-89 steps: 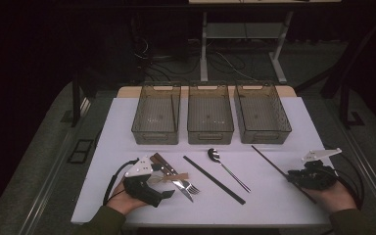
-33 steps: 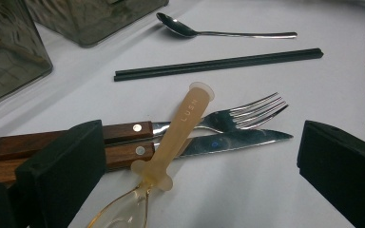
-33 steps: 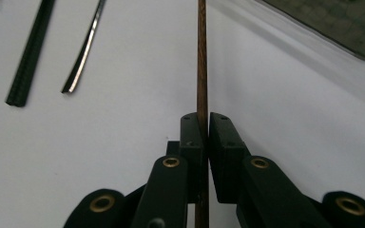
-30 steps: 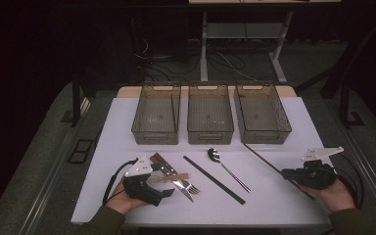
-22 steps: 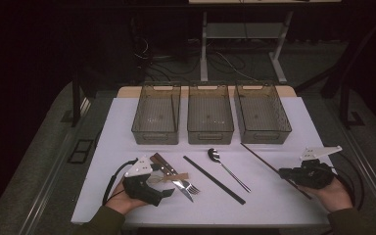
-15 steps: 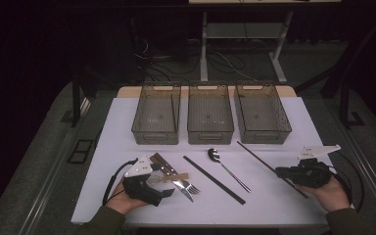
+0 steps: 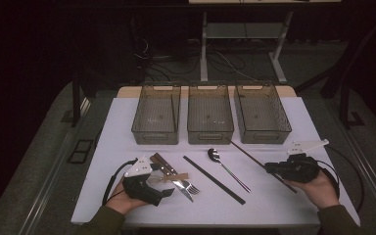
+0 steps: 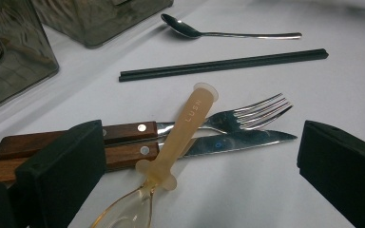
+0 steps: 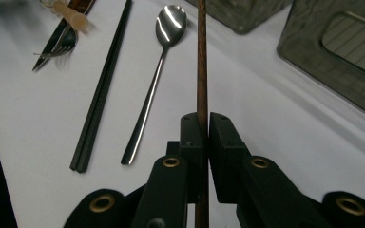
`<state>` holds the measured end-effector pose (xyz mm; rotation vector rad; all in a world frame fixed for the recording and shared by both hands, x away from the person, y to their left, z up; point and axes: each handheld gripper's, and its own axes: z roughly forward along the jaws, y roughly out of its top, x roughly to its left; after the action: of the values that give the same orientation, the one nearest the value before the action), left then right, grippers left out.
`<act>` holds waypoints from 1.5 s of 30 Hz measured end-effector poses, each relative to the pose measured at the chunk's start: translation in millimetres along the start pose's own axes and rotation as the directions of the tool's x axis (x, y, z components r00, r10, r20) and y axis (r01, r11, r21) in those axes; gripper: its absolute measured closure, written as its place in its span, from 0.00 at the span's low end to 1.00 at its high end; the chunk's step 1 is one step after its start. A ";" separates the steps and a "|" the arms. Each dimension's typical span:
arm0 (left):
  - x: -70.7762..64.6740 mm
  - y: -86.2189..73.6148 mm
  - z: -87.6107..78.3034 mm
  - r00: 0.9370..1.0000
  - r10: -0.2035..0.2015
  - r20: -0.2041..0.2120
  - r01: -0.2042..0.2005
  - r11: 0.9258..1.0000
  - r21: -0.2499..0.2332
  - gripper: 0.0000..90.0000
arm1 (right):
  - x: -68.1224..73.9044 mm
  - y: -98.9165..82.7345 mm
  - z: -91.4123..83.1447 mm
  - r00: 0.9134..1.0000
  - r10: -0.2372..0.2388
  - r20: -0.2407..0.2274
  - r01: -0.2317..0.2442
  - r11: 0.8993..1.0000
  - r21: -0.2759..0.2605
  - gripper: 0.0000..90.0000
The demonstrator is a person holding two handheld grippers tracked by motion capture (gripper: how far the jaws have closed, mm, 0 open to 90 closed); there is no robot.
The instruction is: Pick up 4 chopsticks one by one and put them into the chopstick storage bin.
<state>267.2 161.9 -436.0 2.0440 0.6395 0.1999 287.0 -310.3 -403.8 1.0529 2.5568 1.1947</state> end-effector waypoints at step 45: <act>0.3 0.6 -0.9 1.000 -0.001 0.004 0.001 1.000 -0.010 0.01 | 24.9 69.9 48.9 0.995 -0.055 -0.085 0.048 0.995 -0.084 0.93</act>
<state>267.3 162.4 -435.1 2.0336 0.6353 0.1979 325.0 -232.7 -382.7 0.9316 2.5573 1.3479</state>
